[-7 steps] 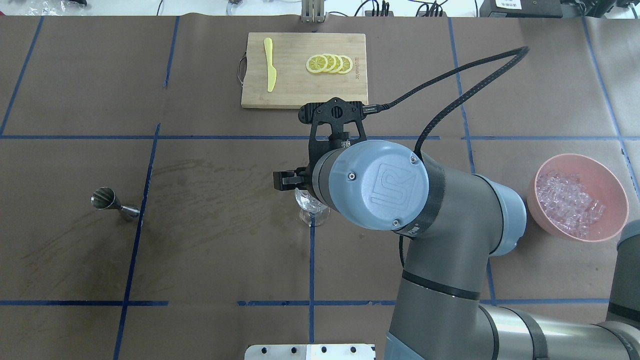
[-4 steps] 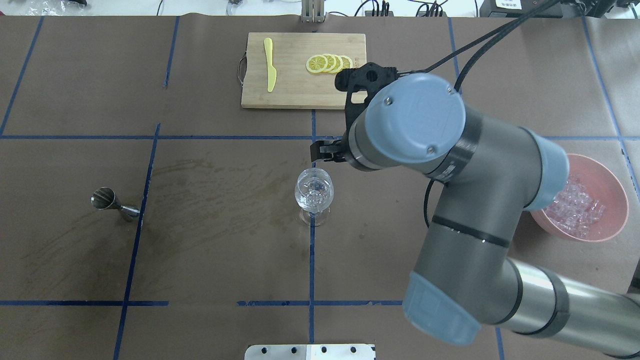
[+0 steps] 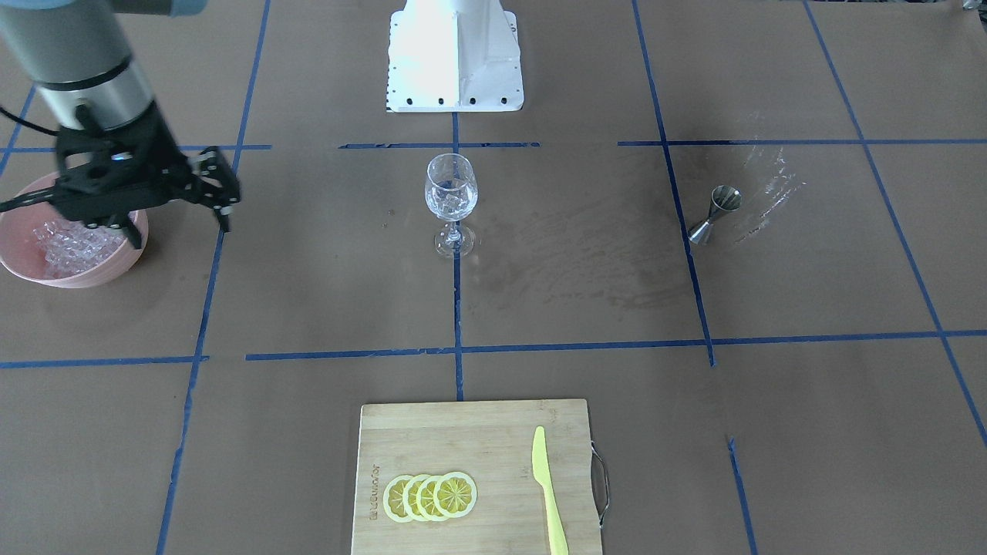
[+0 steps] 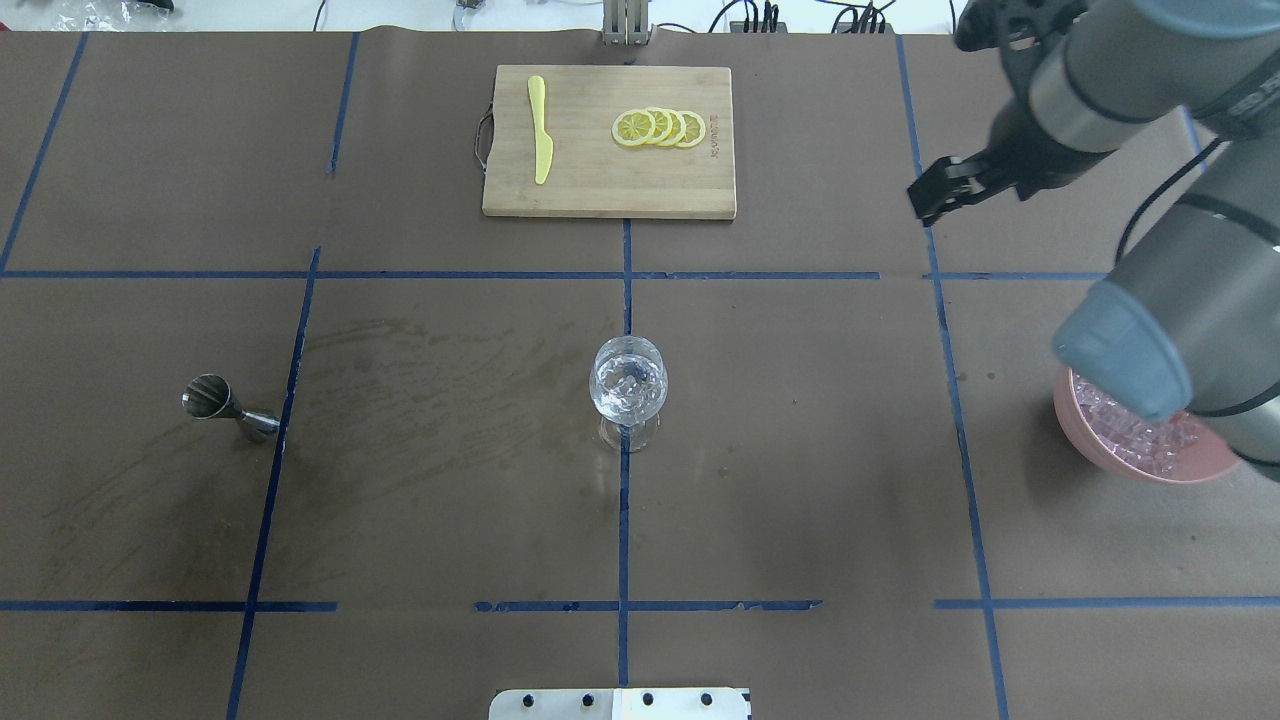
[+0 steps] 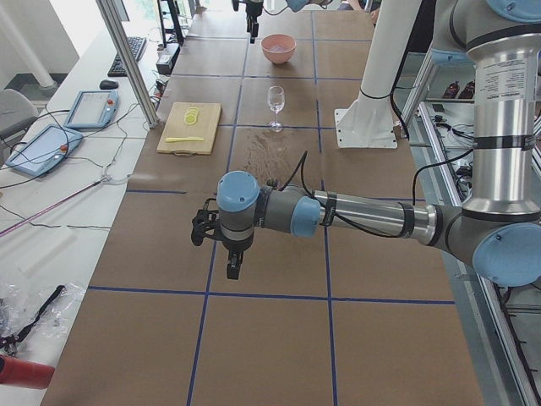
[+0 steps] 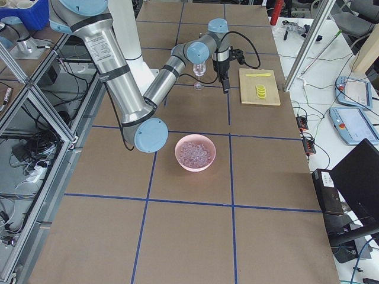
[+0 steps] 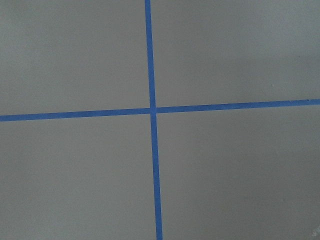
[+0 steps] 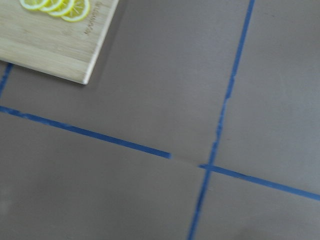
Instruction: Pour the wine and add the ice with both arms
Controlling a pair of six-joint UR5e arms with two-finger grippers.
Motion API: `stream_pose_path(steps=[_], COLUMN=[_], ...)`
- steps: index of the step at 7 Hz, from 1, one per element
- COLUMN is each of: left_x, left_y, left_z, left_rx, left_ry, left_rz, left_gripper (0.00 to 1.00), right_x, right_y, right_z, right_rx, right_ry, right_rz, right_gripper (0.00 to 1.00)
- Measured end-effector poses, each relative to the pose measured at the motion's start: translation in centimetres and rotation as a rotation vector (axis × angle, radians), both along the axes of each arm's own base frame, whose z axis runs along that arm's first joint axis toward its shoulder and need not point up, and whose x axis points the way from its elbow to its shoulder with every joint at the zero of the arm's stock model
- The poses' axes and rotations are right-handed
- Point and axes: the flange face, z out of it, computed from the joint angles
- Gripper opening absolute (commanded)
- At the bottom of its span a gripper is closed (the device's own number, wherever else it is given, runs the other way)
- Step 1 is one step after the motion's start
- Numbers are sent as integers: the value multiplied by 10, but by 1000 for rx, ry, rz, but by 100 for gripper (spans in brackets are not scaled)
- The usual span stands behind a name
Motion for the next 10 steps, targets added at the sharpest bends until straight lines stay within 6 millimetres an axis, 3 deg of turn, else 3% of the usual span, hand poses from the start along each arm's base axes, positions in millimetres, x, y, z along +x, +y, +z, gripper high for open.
stream_pose_path(steps=[2,4,5,7,8,10], left_x=[0,0,0,2,2,-1], left_y=[1,3,5,15,25,45], left_z=[-5,-1,2,12,22,46], left_rx=[9,1,-8,-22,2,46], left_ry=[2,0,-2,-7,-15,-27], left_rz=[0,0,0,16,64,168], left_gripper=[100,100,100,100,100,100], right_x=[112,189,222,267,277,285], right_y=[-8,8,30,75,90,105], right_z=[108,209,266,358,388,409], right_rx=[13,-23,-69,-182,-228,-267], right_ry=[65,69,50,43,41,34], right_rz=[-131,-165,-133,-64,-45,-27], right_gripper=[100,100,100,100,100,100])
